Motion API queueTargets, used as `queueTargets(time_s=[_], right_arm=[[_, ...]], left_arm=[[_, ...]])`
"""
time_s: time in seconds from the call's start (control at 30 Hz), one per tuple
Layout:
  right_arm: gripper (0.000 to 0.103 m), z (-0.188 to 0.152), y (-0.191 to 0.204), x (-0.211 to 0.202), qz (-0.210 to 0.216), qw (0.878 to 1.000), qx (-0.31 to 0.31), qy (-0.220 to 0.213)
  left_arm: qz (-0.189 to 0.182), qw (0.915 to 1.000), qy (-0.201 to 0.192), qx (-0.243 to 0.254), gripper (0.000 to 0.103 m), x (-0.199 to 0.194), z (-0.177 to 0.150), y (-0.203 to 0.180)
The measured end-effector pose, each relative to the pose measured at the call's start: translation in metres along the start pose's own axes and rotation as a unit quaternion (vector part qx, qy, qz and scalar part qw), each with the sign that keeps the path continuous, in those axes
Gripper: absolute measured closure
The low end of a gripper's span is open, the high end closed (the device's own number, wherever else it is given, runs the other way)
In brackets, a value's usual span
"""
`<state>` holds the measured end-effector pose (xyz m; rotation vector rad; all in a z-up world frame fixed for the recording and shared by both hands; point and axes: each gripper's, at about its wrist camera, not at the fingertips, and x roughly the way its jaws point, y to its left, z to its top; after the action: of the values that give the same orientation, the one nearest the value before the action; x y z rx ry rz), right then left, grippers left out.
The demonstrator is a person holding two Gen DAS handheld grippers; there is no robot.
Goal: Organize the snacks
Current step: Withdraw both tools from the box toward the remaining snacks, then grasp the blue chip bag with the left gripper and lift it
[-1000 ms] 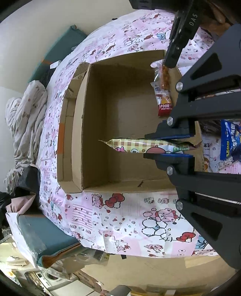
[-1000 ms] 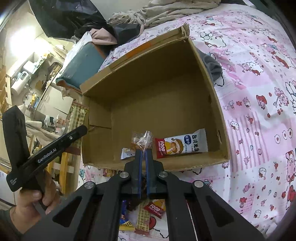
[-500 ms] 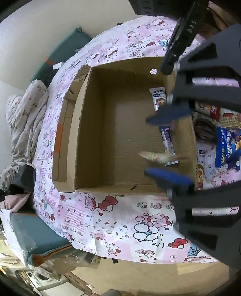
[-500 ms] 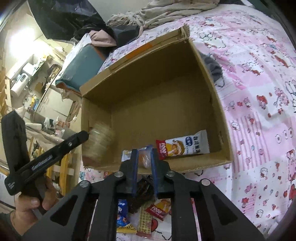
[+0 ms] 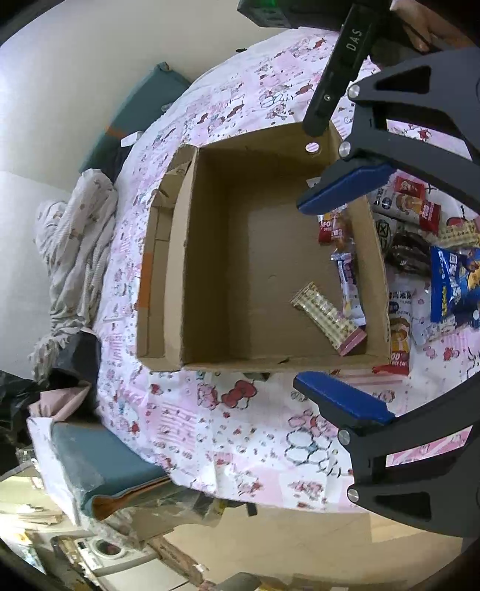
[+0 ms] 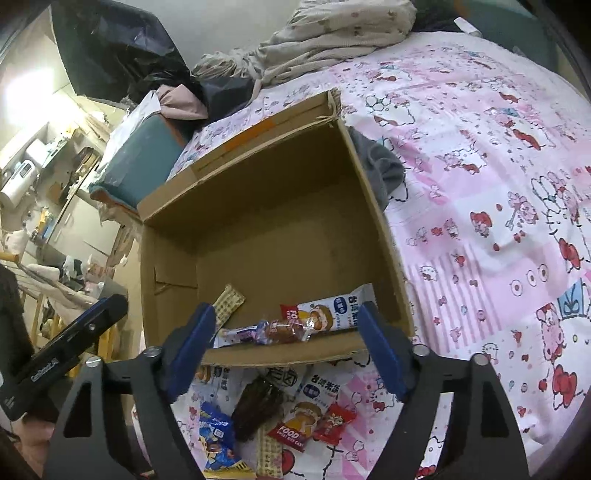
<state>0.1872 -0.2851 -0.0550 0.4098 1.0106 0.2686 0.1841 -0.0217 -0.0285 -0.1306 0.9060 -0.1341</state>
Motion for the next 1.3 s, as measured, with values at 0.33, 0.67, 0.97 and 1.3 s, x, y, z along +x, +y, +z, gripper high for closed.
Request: queueTargets(time_s=[0.33,0.67,0.97,1.3], right_arm=[[0.01,-0.015,0.008,-0.015,0.001,1.0,-0.012,0.0],[0.01,-0.036,0.016,-0.03,0.022,1.0,-0.008,0.011],[0.01,-0.059,0.017,-0.025,0.033,0.998,0.024,0.047],[0.01,-0.085,0.004,-0.006,0.013,0.992,0.069,0.105]], left_arm=[[0.017,0.9998,-0.001,0.005,0.018,-0.02,-0.008,0.01],[0.03,0.9994,0.013,0.014,0.015,-0.036,-0.035,0.008],[0.028,0.9985,0.041,-0.023,0.015,-0.042,-0.058,0.023],[0.039,0.9959,0.067,-0.046,0.015,-0.036,-0.071,0.028]])
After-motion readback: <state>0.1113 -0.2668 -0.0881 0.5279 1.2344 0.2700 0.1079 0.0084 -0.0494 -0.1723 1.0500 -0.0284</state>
